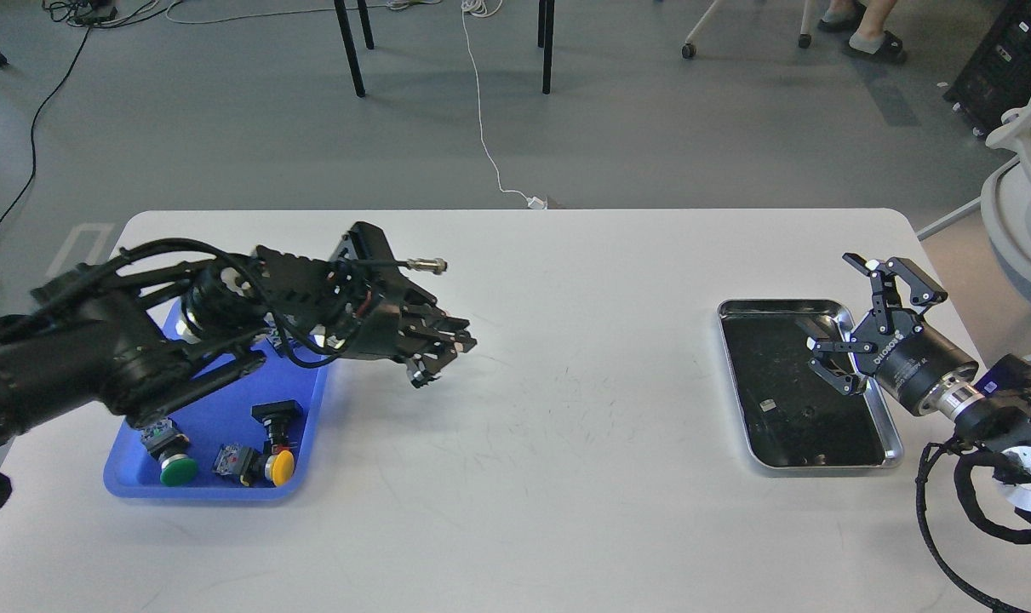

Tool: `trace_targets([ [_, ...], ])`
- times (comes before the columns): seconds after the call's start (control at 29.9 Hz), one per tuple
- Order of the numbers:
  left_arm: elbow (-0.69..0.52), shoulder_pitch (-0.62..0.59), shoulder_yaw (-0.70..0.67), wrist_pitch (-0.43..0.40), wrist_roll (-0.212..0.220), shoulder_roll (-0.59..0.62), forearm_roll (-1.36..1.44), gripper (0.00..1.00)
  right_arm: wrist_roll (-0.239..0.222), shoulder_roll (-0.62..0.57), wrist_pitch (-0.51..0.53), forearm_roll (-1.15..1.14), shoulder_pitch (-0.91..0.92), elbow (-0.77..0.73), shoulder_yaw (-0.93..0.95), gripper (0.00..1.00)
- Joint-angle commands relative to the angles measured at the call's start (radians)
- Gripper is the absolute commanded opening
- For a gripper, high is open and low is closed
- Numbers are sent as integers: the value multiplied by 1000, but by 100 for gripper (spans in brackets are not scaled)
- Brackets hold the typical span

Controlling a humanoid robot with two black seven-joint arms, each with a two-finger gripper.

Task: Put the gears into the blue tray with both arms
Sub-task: 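Carry the black part into the blue tray and release it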

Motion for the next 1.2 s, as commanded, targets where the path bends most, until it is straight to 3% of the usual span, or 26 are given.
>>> trace_targets([
  [0.0,-85,17,-1,1,0,225,-83,13,0,5,0,-6,0,0,0,98],
  [0.23,-77,140,-6,7,0,428,-128,13,0,10,0,-15,5,-1,6,98],
  [0.64,77,243,-62,24,0,398,-132,20,0,-1,0,-17,2,6,9,98],
  [0.84,85,251,-64,25,0,381,-132,41,0,-1,0,-17,0,8,9,98],
  [0.9,85,258,-65,25,0,381,-134,55,0,-1,0,-17,0,9,11,98],
  [1.1,78,260,-105,30,0,389,-135,87,0,-3,0,-17,2,8,11,98],
  [1.17,62,260,-156,62,0,390,-146,88,0,-3,0,-17,2,9,11,98],
])
